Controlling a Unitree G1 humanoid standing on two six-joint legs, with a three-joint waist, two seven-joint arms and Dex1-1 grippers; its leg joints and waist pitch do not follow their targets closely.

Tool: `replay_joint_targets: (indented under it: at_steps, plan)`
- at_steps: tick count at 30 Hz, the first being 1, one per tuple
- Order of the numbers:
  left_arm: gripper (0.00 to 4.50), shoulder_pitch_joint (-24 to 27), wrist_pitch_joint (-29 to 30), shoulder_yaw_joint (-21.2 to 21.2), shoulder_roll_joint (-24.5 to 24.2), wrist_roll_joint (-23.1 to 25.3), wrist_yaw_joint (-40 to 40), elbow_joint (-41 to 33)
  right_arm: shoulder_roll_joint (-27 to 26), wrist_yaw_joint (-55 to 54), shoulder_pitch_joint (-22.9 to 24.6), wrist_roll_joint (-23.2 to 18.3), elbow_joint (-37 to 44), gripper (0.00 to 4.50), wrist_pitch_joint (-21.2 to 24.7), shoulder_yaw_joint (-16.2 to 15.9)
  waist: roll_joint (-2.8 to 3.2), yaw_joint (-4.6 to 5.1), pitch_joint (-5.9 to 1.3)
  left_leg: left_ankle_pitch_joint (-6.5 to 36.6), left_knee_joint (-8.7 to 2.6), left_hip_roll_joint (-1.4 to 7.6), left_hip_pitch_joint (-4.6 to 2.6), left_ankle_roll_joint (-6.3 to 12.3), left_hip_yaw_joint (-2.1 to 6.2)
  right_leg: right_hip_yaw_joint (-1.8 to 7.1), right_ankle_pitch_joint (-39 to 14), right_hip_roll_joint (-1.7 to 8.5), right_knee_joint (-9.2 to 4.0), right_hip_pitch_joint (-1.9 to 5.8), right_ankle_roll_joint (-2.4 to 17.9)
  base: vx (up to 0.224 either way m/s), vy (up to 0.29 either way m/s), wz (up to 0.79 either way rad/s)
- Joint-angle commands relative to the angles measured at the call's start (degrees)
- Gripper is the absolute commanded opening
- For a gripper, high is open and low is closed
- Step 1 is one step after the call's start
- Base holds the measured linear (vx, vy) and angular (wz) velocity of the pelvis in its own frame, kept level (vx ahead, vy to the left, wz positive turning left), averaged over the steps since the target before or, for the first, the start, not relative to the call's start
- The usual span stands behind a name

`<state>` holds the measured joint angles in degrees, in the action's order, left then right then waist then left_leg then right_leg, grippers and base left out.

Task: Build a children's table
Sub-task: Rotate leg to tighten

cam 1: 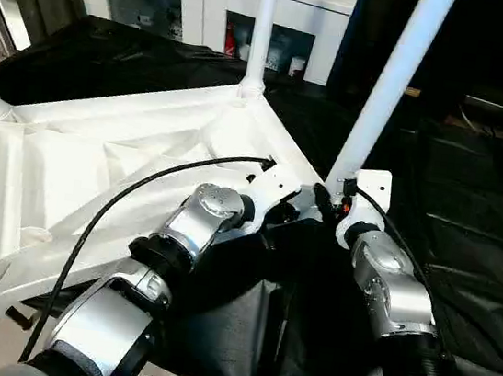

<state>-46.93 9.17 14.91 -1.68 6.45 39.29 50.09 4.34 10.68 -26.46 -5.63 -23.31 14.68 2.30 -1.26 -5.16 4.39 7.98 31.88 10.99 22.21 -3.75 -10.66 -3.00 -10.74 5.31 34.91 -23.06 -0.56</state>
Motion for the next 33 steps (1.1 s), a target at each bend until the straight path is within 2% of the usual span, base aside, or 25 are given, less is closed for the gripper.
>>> replay_joint_targets:
  at_steps: [1, 4, 6, 7, 8, 11, 16, 19, 22, 26, 27, 29, 32, 33]
  plan:
    - [0.0, 0.4, -3.2, -0.8, 0.8, -1.7, 1.7, 0.0, 0.4, 3.1, 0.4, -1.3, 0.1, 3.29, -0.7, -1.1, -0.67, -0.08, -3.44, 16.5, -3.5, 1.65, -0.97, 2.06, 0.71, 2.06, -16.3, 2.91, -5.47, 2.17, 8.8, 0.0, 0.0, 0.0]
    - [0.0, 0.7, -4.2, -0.6, 0.2, -2.1, 4.0, -0.4, 2.2, 6.9, 0.4, -1.4, 0.9, 3.54, -0.9, -2.1, -0.62, -0.13, -3.53, 15.5, -3.4, 1.64, -0.84, 2.45, 0.67, 2.07, -14.7, 2.9, -5.31, 2.32, 9.2, 0.0, 0.0, 0.0]
    - [0.0, 1.6, -4.5, -0.4, -1.5, -3.0, 8.4, -1.8, 6.5, 15.6, 1.6, -1.8, 4.2, 3.69, -0.5, -4.7, -0.63, -0.26, -3.51, 14.8, -3.3, 1.67, -0.84, 2.98, 0.63, 2.04, -13.2, 2.87, -5.19, 2.45, 9.5, 0.0, 0.0, 0.0]
    - [0.0, 1.6, -4.5, -0.4, -1.5, -3.0, 8.4, -1.8, 6.5, 15.6, 1.6, -1.8, 4.2, 3.74, -0.5, -4.7, -0.63, -0.33, -3.49, 14.3, -3.24, 1.68, -0.67, 3.49, 0.62, 2.07, -12.1, 2.87, -5.11, 2.58, 9.7, 0.0, 0.0, 0.0]
    - [0.0, 1.9, -4.9, -0.2, -1.9, -3.2, 9.5, -2.2, 7.6, 17.5, 1.9, -1.9, 5.0, 3.96, -0.3, -5.4, -0.69, -0.33, -3.55, 13.9, -3.21, 1.68, -0.69, 3.86, 0.62, 2.03, -11.4, 2.9, -5.01, 2.58, 10.1, 0.0, 0.0, 0.0]
    - [0.0, 3.5, -4.7, -0.1, -4.3, -4.7, 14.9, -5.0, 13.3, 25.6, 3.5, -2.0, 7.8, 4.1, 0.0, -7.4, -0.63, -0.36, -3.36, 14.2, -3.19, 1.78, -0.73, 4.28, 0.53, 2.07, -12.6, 2.92, -5.07, 2.56, 10.7, 0.0, 0.0, 0.0]
    - [0.0, 6.1, -6.2, 0.8, -7.8, -6.6, 23.7, -9.1, 19.0, 34.9, 5.4, -4.3, 11.0, 4.1, -0.4, -8.1, -0.68, -0.4, -3.21, 16.1, -3.31, 2.01, -0.81, 4.37, 0.6, 2.12, -15.6, 3.07, -5.35, 2.42, 10.8, 0.0, 0.0, 0.0]
    - [0.0, 7.4, -5.9, 1.3, -9.5, -7.5, 27.2, -11.4, 20.4, 38.0, 6.0, -5.9, 12.1, 4.1, -0.4, -7.6, -0.45, -0.46, -3.19, 16.5, -3.41, 2.16, -0.99, 4.07, 0.6, 2.16, -16.7, 3.05, -5.37, 2.11, 11.0, 0.0, 0.0, 0.0]
    - [0.0, 8.3, -5.6, 1.4, -11.2, -7.7, 29.1, -12.9, 21.7, 41.5, 7.1, -7.9, 14.0, 4.1, 0.2, -7.3, -0.36, -0.62, -3.21, 16.9, -3.53, 2.31, -1.0, 3.67, 0.66, 2.17, -15.9, 3.04, -5.16, 2.09, 11.3, 0.0, 0.0, 0.0]
    - [0.0, 9.6, -5.3, 0.9, -13.5, -7.9, 31.3, -14.6, 24.4, 46.7, 9.5, -10.3, 17.5, 4.1, 1.5, -8.0, -0.45, -0.84, -3.27, 16.4, -3.46, 2.26, -0.92, 4.04, 0.61, 2.18, -15.0, 3.09, -5.02, 2.21, 11.3, 0.0, 0.0, 0.0]
    - [0.0, 9.6, -5.3, 0.9, -13.5, -8.0, 31.3, -14.6, 24.4, 46.7, 9.5, -10.3, 17.5, 3.83, 1.5, -8.0, -0.43, -0.83, -3.27, 16.4, -3.48, 2.22, -0.94, 3.96, 0.61, 2.15, -15.4, 3.07, -5.08, 2.19, 11.3, 0.0, 0.0, 0.0]
    - [0.0, 10.3, -4.7, 0.7, -14.6, -8.3, 32.5, -15.9, 25.1, 48.0, 10.1, -10.5, 17.7, 3.83, 1.6, -8.1, -0.5, -0.83, -3.25, 16.7, -3.45, 2.24, -0.94, 3.63, 0.61, 2.16, -16.3, 3.13, -5.14, 2.15, 11.2, 0.0, 0.0, 0.0]
    - [0.0, 10.8, -4.1, 0.6, -15.2, -8.5, 33.1, -16.7, 25.4, 48.5, 10.1, -10.1, 17.1, 3.46, 1.3, -8.4, -0.44, -0.74, -3.29, 16.6, -3.46, 2.23, -0.98, 3.32, 0.58, 2.17, -16.6, 3.07, -5.13, 2.06, 11.2, 0.0, 0.0, 0.0]
    - [0.0, 11.0, -3.9, 0.6, -15.3, -8.6, 33.2, -17.1, 25.4, 48.5, 9.9, -9.7, 16.8, 3.46, 1.0, -8.7, -0.46, -0.73, -3.3, 16.6, -3.44, 2.2, -1.0, 3.32, 0.55, 2.19, -16.7, 3.07, -5.16, 2.03, 11.2, 0.0, 0.0, 0.0]
